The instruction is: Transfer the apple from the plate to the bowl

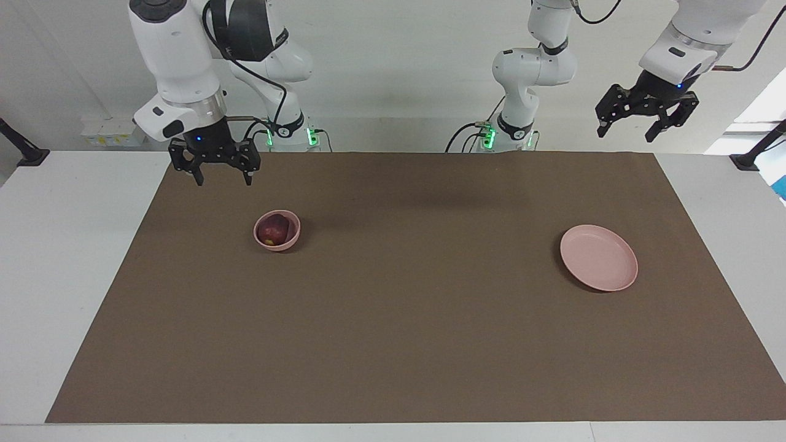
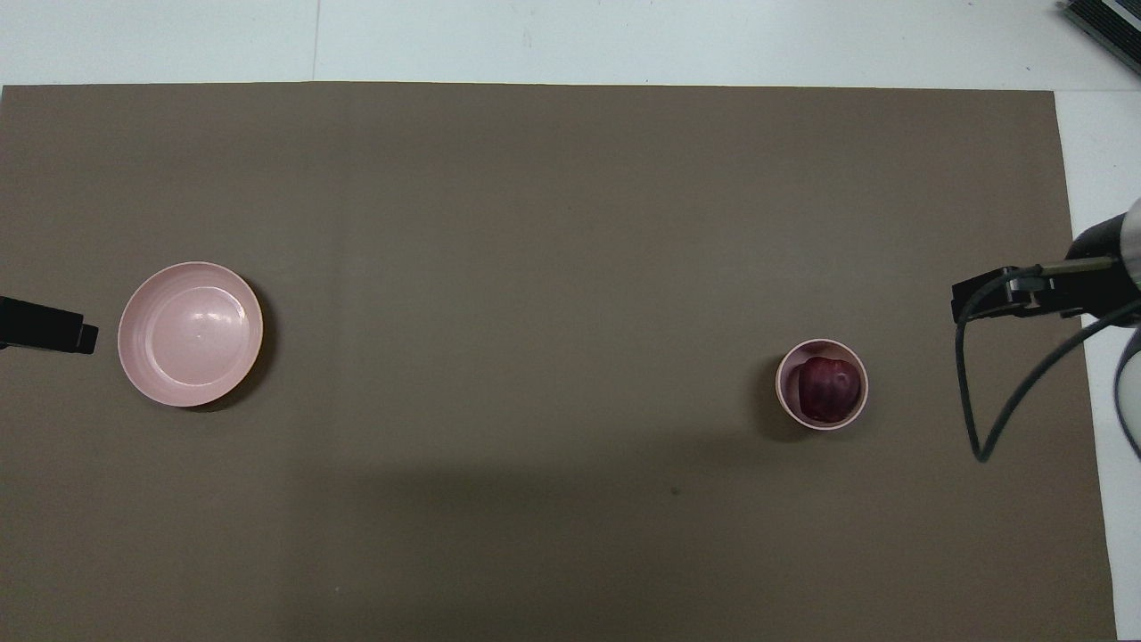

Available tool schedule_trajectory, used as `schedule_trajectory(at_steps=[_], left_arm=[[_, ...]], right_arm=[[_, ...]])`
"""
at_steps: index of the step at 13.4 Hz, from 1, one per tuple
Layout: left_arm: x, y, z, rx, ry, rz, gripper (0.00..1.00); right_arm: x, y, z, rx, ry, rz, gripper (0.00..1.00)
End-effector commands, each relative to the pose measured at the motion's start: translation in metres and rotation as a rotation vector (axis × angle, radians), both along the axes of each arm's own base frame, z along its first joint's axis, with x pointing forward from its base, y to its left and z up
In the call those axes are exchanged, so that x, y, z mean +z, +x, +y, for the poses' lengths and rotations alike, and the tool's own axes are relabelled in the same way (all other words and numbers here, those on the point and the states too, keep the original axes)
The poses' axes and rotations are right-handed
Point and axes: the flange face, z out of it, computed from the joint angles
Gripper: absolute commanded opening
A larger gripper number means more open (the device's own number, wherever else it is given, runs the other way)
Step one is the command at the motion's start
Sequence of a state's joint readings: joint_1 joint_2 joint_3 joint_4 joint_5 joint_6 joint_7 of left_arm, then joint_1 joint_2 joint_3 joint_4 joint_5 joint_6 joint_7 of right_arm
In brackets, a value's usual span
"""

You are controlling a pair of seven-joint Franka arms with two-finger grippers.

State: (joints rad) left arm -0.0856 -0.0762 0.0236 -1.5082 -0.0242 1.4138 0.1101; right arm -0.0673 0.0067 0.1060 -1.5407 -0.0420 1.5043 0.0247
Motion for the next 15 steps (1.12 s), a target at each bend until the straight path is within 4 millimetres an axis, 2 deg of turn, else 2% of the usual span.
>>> schedule_trajectory(at_steps=[1, 15], left_arm=[[0.0021, -0.0071, 0.0029, -0.007, 0.002, -0.002, 1.00], [0.0011, -0.0063, 0.0051, -0.003, 0.008, -0.004, 1.00]], right_arm=[[0.0064, 0.0180, -0.0095, 0.008, 0.039, 0.018, 1.00], [0.0020, 0.0185, -0.0034, 0.011, 0.047, -0.012, 1.00]])
